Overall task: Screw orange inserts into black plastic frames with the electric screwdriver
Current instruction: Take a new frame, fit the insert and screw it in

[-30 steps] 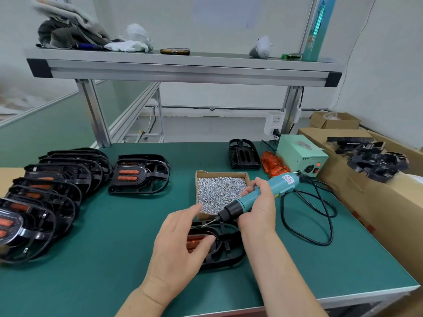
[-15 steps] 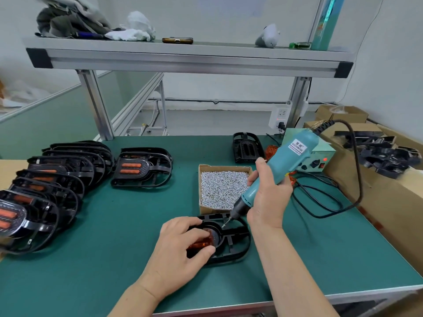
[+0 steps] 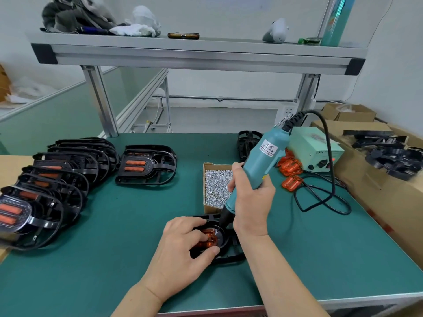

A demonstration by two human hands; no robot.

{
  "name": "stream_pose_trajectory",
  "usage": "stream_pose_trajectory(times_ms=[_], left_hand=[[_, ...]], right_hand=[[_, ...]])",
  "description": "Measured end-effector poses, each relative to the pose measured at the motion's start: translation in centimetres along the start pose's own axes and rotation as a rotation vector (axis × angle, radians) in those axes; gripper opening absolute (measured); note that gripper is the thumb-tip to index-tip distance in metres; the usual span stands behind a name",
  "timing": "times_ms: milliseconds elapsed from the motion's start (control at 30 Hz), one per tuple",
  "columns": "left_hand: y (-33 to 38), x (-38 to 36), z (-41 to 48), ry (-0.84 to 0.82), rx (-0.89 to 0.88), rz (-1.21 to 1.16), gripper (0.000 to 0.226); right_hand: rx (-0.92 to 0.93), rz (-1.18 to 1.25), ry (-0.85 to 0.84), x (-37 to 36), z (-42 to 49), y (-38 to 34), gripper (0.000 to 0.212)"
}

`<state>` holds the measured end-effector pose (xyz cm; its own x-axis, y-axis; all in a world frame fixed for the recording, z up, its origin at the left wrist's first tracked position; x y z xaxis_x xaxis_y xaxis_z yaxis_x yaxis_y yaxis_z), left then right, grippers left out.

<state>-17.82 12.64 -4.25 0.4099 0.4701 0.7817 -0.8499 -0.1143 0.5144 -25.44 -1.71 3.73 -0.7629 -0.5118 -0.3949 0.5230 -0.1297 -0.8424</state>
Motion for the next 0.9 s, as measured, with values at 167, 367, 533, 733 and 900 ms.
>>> stream_pose_trajectory(times_ms=[167,367,533,733,900], left_hand=[[0.1,0.1,0.0,-0.003,-0.001,0.012,0.035],[0.3,0.2,-0.1,-0.008,0.009,0.005,0.036],[0.3,0.2,0.0,-0.016,0.013,0.008,0.035],[0.3,0.2,0.0,-0.018,0.014,0.015,0.034],[0.2,0.1,0.0,-0.009,0.012,0.008,0.033]], right_hand=[[-0.025,-0.028,-0.016,-0.4,-0.2,0.1,0.019],[-0.026,-0.037,-0.062,-0.9,-0.2,0.4,0.016],[-0.003,-0.081,-0.176,-1.8,-0.5,0.5,0.025],[-0.021,-0.105,-0.203,-2.1,-0.5,0.5,0.027],[-0.044,-0.062,-0.193,-1.9,-0.5,0.7,0.016]])
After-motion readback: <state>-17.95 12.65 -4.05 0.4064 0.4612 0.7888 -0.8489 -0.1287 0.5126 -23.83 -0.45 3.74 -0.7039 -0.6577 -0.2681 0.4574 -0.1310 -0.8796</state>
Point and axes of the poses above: each hand's wrist, its own z-axis towards the middle knuckle, its own x-axis out of the back of the hand, y = z × x, the point moved 4 cm from there along z, towards the middle knuckle, and after that the axes turned 10 degrees about -y, right-handed, at the moved point
